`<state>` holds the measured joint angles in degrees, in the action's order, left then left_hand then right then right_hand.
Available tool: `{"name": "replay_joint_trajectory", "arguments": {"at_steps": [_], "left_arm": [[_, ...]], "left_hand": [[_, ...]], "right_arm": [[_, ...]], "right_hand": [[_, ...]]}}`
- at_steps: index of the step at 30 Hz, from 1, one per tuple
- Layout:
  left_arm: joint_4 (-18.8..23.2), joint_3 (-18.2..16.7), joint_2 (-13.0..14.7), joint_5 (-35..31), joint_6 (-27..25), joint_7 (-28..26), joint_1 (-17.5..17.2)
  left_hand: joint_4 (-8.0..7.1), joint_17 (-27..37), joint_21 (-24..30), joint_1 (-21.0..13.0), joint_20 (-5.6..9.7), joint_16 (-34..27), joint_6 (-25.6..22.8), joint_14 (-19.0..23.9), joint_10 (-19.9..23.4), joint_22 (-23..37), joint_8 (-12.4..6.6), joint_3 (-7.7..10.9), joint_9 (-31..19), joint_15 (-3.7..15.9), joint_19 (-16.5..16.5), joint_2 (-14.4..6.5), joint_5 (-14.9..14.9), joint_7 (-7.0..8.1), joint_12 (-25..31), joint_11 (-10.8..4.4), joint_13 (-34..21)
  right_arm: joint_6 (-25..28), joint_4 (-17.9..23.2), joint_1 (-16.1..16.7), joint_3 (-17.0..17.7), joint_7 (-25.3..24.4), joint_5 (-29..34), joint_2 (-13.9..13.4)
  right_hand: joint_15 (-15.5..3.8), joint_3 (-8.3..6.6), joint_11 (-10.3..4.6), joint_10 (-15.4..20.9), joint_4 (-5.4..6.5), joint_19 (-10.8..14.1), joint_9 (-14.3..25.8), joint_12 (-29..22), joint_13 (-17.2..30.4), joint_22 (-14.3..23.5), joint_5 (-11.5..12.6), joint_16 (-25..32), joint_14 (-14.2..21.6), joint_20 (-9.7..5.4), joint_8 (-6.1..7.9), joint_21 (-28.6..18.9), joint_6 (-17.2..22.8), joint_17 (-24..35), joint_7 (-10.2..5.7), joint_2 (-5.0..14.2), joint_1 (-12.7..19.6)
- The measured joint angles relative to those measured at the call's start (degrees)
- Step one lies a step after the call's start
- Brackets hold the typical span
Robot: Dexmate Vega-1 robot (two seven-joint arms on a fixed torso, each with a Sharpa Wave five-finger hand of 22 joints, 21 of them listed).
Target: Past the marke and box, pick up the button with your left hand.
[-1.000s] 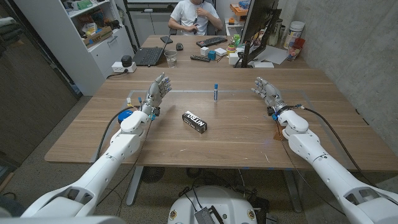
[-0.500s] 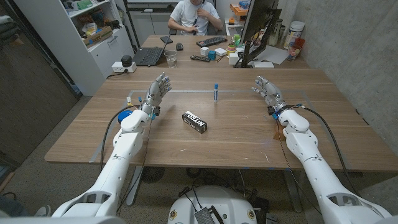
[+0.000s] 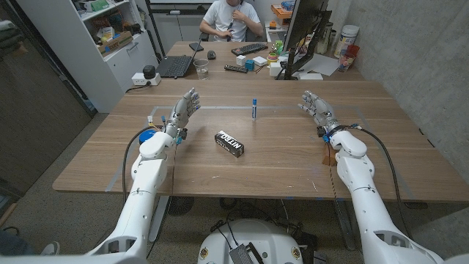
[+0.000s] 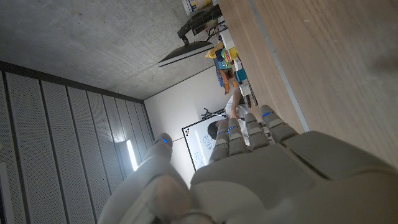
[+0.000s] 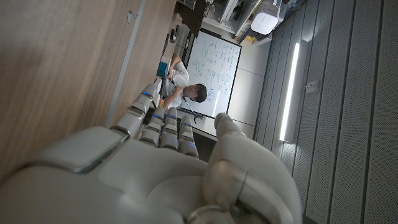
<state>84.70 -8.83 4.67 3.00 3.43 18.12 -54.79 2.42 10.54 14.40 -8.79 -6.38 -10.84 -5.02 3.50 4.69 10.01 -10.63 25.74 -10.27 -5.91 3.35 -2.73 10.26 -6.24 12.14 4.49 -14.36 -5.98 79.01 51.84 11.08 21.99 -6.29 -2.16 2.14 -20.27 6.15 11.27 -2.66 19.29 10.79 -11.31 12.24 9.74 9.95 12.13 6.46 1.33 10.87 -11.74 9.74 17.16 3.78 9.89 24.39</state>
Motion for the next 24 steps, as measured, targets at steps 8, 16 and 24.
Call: {"name": "replay_joint_trajectory", "arguments": {"at_steps": [8,16,24], "left_arm": [[5.4,-1.4,-0.3,-3.5,-2.6,1.4,-2.8],[12.5,-1.1,1.6,-8.8,-5.2,0.2,-6.4],[19.8,0.1,4.8,-14.9,-8.9,-2.0,-10.3]], "left_hand": [[0.77,-0.1,-0.2,-2.1,-0.61,0.0,0.0,0.3,0.3,0.0,0.0,1.73,0.0,-0.34,0.0,-2.1,0.0,0.0,0.0,0.31,0.3],[3.35,-0.2,-0.7,-5.5,-1.84,0.0,0.1,0.6,0.1,0.0,0.0,4.31,0.0,-0.63,0.6,-5.2,0.4,-0.55,0.0,0.55,0.5],[4.81,-0.1,-1.1,-7.6,-3.37,0.0,0.0,0.9,0.4,0.2,-0.4,5.77,0.0,-0.92,1.3,-5.5,0.9,-0.65,0.4,0.84,0.8]], "right_arm": [[0.3,0.5,0.1,2.5,2.0,2.5,2.3],[0.5,0.9,0.2,4.4,3.6,4.2,4.1],[0.5,1.1,0.2,5.5,4.7,5.4,4.9]], "right_hand": [[0.0,0.0,0.0,0.0,0.0,0.0,0.0,0.0,0.0,0.0,0.0,0.1,0.0,0.0,0.0,0.0,0.0,0.0,0.0,0.0,0.0],[0.0,0.0,0.0,0.0,0.0,0.3,0.0,0.0,0.0,0.0,0.2,0.5,0.0,0.32,0.0,0.0,0.0,-0.1,0.0,0.0,0.0],[0.0,0.01,-0.01,0.0,0.0,0.3,0.0,0.0,0.0,0.0,0.2,0.5,0.0,0.31,0.0,0.0,0.0,-0.1,0.0,0.0,0.0]]}}
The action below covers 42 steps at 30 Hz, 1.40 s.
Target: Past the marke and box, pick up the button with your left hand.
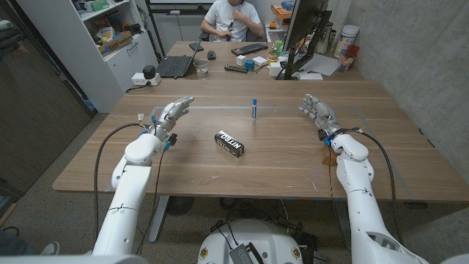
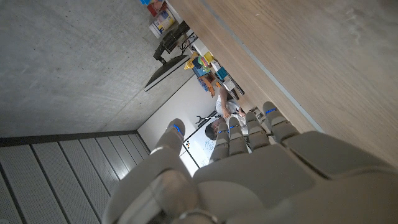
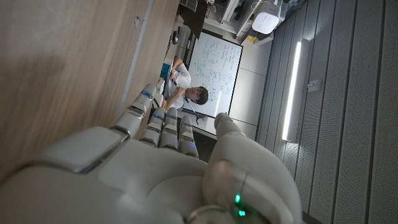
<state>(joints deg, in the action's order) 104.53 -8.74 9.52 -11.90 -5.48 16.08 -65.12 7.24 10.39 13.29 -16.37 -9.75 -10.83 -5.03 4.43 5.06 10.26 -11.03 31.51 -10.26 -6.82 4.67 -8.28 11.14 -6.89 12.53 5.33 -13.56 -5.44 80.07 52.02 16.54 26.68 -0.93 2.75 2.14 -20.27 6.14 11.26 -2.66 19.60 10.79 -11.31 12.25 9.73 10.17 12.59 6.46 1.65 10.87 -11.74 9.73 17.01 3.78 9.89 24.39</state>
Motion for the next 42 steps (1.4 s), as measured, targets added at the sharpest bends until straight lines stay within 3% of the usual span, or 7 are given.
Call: {"name": "replay_joint_trajectory", "arguments": {"at_steps": [18,35,36,42], "left_arm": [[13.1,2.0,7.1,-15.1,-12.4,-4.4,-8.2],[21.0,7.3,14.1,-30.6,-22.6,-9.8,-14.2],[21.3,7.8,14.6,-33.9,-24.7,-10.9,-14.5],[22.8,8.3,16.5,-36.7,-27.2,-11.8,-16.3]], "left_hand": [[1.6,0.0,0.8,-3.2,-1.83,-0.5,-2.0,2.9,1.3,0.3,-0.45,1.6,-0.3,-1.27,3.1,-0.7,0.0,-0.24,0.7,-0.21,0.0],[1.95,0.2,1.6,-5.1,-2.25,-1.3,-3.2,4.9,2.2,0.6,-0.44,1.6,-0.6,-1.79,6.0,-0.2,0.0,2.2,1.1,-0.53,-0.2],[1.95,0.2,1.6,-5.1,-2.25,-1.3,-3.3,5.0,2.2,0.8,-0.52,1.6,-0.6,-1.97,6.0,-0.2,0.0,2.34,1.1,-0.53,-0.2],[2.18,0.4,2.0,-5.7,-2.64,-1.3,-3.8,5.5,2.4,0.8,-0.88,1.83,-0.6,-1.79,7.0,-0.4,0.0,2.82,1.6,-0.74,-0.2]], "right_arm": [[0.3,3.8,0.4,1.3,1.7,1.6,1.1],[0.2,4.0,0.6,1.8,2.1,2.2,1.6],[0.2,3.9,0.6,1.8,2.1,2.2,1.6],[0.2,3.6,0.6,1.8,2.1,2.6,1.7]], "right_hand": [[0.0,0.0,0.0,0.0,0.0,0.0,0.0,0.0,0.0,0.0,0.0,0.0,0.0,0.0,0.0,0.0,0.0,0.0,0.0,0.0,0.0],[0.0,0.0,0.0,0.0,0.0,0.0,0.0,0.0,0.0,0.0,0.0,0.0,0.0,0.0,0.0,0.0,0.3,-0.2,-0.31,0.0,0.0],[0.0,0.0,0.0,0.0,0.0,0.0,0.0,0.0,0.0,0.0,0.0,0.0,0.0,0.0,0.0,0.0,0.3,-0.3,-0.31,0.0,0.0],[0.0,0.0,0.0,0.0,0.0,0.0,0.0,0.0,0.0,0.0,0.0,0.0,0.0,0.0,0.0,0.2,0.3,-0.3,-0.31,0.0,0.0]]}}
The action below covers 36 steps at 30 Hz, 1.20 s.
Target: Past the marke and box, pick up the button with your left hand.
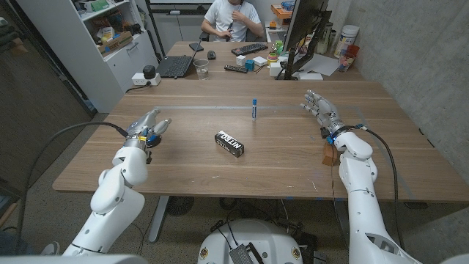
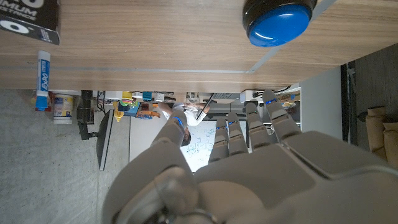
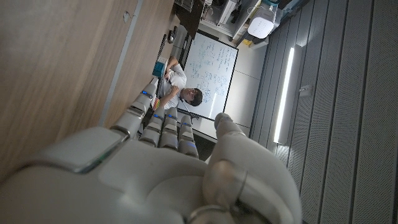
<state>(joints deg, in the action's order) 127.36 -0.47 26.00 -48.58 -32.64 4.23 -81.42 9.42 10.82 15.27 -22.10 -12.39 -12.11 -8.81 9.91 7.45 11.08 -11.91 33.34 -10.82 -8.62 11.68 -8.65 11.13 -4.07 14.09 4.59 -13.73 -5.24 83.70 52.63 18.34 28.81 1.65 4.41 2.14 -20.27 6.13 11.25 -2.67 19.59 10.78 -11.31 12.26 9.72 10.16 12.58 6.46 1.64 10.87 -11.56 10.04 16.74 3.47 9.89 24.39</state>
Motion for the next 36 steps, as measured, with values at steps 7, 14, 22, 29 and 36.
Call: {"name": "replay_joint_trajectory", "arguments": {"at_steps": [7,14,22,29,36], "left_arm": [[1.0,-0.3,1.3,-2.0,-2.9,-0.3,-1.5],[1.3,2.0,3.8,-8.4,-8.5,0.4,-2.2],[0.9,2.9,5.4,-13.0,-13.7,1.9,-2.3],[-0.3,3.3,6.5,-14.7,-16.7,2.9,-1.7],[-1.3,1.9,6.1,-12.8,-17.2,4.0,-0.6]], "left_hand": [[0.47,0.0,1.1,-1.7,-0.18,0.0,0.0,1.0,-0.3,0.5,0.0,0.48,0.0,-0.77,3.1,0.4,0.3,0.62,0.0,0.25,-0.3],[0.7,0.0,3.1,-3.5,-0.18,-0.4,0.3,2.5,-0.8,0.8,0.0,0.71,0.0,-0.74,8.1,1.7,1.0,0.92,0.0,0.73,-0.5],[0.88,0.0,4.0,-4.3,-0.09,-0.4,0.3,2.9,-0.8,0.8,0.0,0.53,0.0,-0.86,10.8,2.6,1.0,1.54,0.0,0.73,-0.5],[0.87,0.0,4.2,-4.8,-0.31,-0.4,0.0,2.9,-0.8,0.7,0.0,0.06,-0.3,-0.86,12.0,3.0,1.0,1.85,0.0,0.73,-0.8],[0.28,0.3,4.7,-4.2,-0.2,-0.4,0.3,2.9,-0.8,0.6,0.0,-0.99,-0.3,-0.86,13.3,4.3,0.9,2.16,0.0,0.73,-0.8]], "right_arm": [[0.0,-0.8,-0.2,-0.3,0.1,0.4,0.0],[-0.2,-2.0,-0.8,-0.5,0.3,0.7,0.0],[-0.4,-3.6,-1.5,-0.7,0.4,1.0,-0.2],[-0.6,-4.8,-2.1,-0.9,0.5,1.3,-0.4],[-0.8,-6.3,-2.8,-1.1,0.6,1.6,-0.7]], "right_hand": [[0.0,0.0,0.0,0.0,0.0,-0.1,0.0,0.0,0.0,0.0,0.0,0.0,0.0,0.32,0.0,0.2,0.0,0.0,0.0,0.0,0.0],[0.0,0.0,0.0,0.0,0.0,-0.2,0.0,0.0,0.0,0.0,0.0,0.0,0.0,1.03,0.0,0.2,0.0,0.0,0.0,0.0,0.0],[0.0,0.0,0.0,0.0,0.0,-0.2,0.0,0.0,-0.3,0.0,0.0,0.0,0.0,1.03,0.0,0.2,0.3,0.0,-0.3,0.0,0.0],[0.0,0.0,0.0,0.0,0.0,-0.2,0.0,-0.2,-0.3,0.0,0.0,0.0,0.0,1.03,0.0,0.2,0.3,0.0,-0.3,0.0,0.0],[0.0,0.0,0.0,0.0,0.0,-0.2,0.0,-0.4,-0.3,0.0,0.0,0.0,0.0,1.02,0.0,0.2,0.3,0.0,-0.3,0.0,0.0]]}}
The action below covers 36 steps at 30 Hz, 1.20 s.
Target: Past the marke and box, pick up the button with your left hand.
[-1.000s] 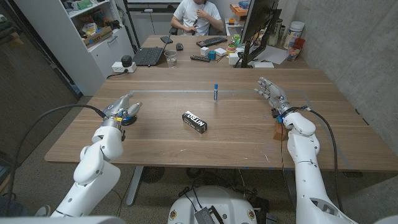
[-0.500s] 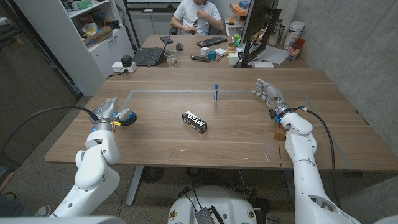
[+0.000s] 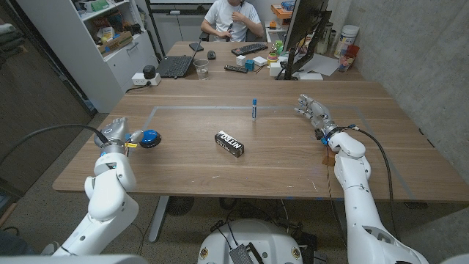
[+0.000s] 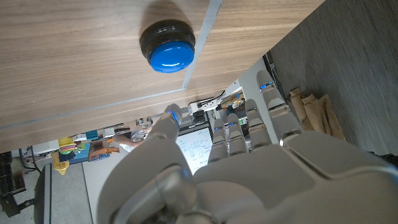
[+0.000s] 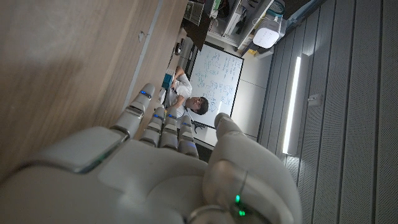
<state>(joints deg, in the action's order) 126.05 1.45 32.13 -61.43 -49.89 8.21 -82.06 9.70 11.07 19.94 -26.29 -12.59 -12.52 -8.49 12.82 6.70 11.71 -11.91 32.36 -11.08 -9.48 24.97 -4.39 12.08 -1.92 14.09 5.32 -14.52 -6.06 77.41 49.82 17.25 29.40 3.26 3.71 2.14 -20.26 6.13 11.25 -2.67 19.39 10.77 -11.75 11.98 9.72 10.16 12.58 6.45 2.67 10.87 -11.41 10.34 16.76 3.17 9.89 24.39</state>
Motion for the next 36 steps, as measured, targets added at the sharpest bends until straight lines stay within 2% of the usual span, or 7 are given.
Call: {"name": "replay_joint_trajectory", "arguments": {"at_steps": [6,11,28,36], "left_arm": [[-1.1,-2.4,-1.9,4.4,1.3,0.3,1.2],[-2.2,-2.8,-2.1,5.6,1.5,1.4,2.5],[-7.4,1.0,0.6,4.2,0.3,5.7,8.6],[-9.9,3.8,3.0,2.0,-0.2,7.9,11.5]], "left_hand": [[-0.45,0.0,0.0,0.3,-0.24,0.0,0.0,0.0,0.0,-0.2,0.0,-0.45,0.0,0.0,0.8,0.3,-0.3,0.0,0.3,0.0,-0.3],[-0.21,0.0,0.0,0.5,-0.02,0.0,-0.3,0.3,0.1,-0.3,0.0,-0.69,0.0,-0.35,1.2,0.5,-0.3,0.3,0.3,-0.09,-0.3],[-0.45,0.3,-0.5,0.5,-0.01,0.0,-1.3,0.3,0.8,-0.5,0.0,-0.93,0.0,-0.35,0.8,0.5,-0.3,0.8,0.7,-0.83,-0.5],[-0.39,0.3,-1.4,0.5,-0.11,0.2,-1.5,0.1,1.1,-0.8,0.0,-1.34,0.0,-0.14,-0.6,0.5,-0.3,1.1,0.8,-1.13,-0.5]], "right_arm": [[-0.1,-0.9,-0.4,-0.1,0.2,0.1,-0.2],[-0.5,-1.5,-0.6,-0.2,0.4,0.2,-0.4],[-1.8,-4.2,-1.7,-0.2,0.6,0.2,-0.6],[-2.4,-5.5,-2.4,-0.4,0.4,0.2,-0.6]], "right_hand": [[-0.21,0.0,0.0,0.0,0.0,-0.4,0.0,0.0,0.0,0.0,0.0,0.0,0.2,0.42,0.0,0.0,0.0,0.0,0.0,0.0,0.0],[-0.21,0.0,0.0,0.0,0.0,-0.4,0.0,0.0,0.0,0.0,0.0,0.0,0.2,0.42,0.0,0.0,0.0,-0.3,0.0,-0.23,-0.2],[-0.21,0.0,0.0,0.0,0.0,-0.1,0.0,0.0,0.0,0.0,0.0,0.0,0.2,0.73,0.0,0.0,0.2,-0.3,-0.21,-0.23,-0.2],[-0.2,0.0,0.0,0.0,0.0,-0.1,0.0,0.0,0.0,0.0,0.0,0.0,0.2,0.72,0.0,0.0,0.2,-0.3,-0.21,-0.54,-0.5]]}}
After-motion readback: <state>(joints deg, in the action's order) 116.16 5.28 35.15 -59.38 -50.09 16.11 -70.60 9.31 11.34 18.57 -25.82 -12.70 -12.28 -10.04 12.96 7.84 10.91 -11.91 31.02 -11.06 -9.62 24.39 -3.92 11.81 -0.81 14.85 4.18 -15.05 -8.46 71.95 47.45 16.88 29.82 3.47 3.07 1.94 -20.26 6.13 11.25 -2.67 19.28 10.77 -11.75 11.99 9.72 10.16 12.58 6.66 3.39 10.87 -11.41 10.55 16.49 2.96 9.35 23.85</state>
